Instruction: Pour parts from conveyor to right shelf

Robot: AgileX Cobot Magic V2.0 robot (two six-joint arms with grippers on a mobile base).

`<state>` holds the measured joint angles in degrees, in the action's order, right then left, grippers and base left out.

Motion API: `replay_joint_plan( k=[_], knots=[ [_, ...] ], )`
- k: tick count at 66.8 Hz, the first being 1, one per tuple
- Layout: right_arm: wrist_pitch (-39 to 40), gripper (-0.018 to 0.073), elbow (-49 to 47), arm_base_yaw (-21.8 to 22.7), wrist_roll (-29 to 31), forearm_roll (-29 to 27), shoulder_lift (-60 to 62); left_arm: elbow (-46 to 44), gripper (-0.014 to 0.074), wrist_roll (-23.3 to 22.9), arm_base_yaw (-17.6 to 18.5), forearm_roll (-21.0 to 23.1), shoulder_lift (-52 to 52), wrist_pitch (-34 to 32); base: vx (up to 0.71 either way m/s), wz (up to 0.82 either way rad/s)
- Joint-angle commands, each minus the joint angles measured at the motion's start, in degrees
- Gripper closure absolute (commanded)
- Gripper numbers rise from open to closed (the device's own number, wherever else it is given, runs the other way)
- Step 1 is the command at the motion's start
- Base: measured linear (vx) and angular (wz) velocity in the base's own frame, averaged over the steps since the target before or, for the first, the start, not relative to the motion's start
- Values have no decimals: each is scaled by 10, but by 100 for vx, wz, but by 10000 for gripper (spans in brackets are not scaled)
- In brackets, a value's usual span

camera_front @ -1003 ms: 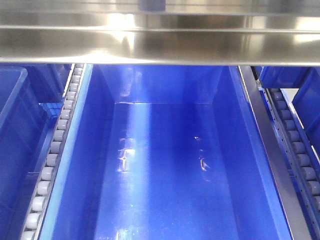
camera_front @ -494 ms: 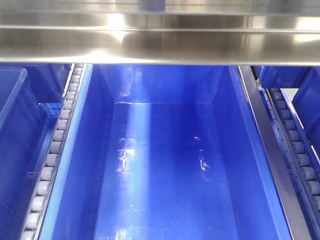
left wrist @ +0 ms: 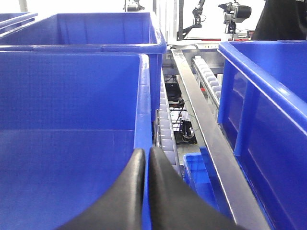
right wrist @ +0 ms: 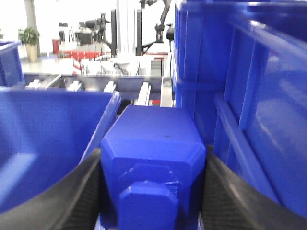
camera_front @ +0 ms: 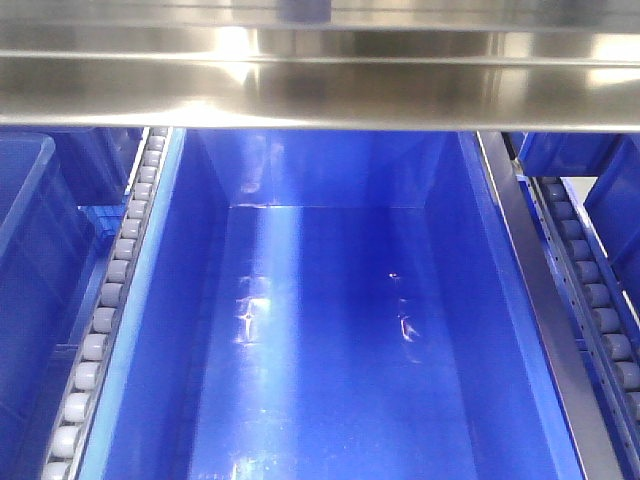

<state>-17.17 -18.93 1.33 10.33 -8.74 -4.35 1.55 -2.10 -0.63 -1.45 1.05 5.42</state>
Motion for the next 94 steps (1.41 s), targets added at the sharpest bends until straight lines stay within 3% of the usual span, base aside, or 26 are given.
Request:
replay_joint_plan(
  k=[1, 16, 40, 51, 79, 94],
  knots=[
    [67, 564, -16, 0, 3, 0, -7, -11, 603, -4, 3, 4, 3, -42, 0, 0],
    [7, 559, -48, 0, -4, -1, -52, -11, 603, -4, 3, 4, 3, -42, 0, 0],
    [-71, 548, -172, -8, -19, -1, -261, -11, 603, -4, 3, 4, 3, -42, 0, 0],
    [-65, 543, -200, -86, 9, 2, -320, -11, 603, -4, 3, 4, 3, -42, 0, 0],
    [-69, 533, -306, -282, 10, 0, -543, -11, 603, -4, 3, 4, 3, -42, 0, 0],
    [-118, 528, -415, -326, -4, -1, -710, -11, 603, -4, 3, 4, 3, -42, 0, 0]
  ],
)
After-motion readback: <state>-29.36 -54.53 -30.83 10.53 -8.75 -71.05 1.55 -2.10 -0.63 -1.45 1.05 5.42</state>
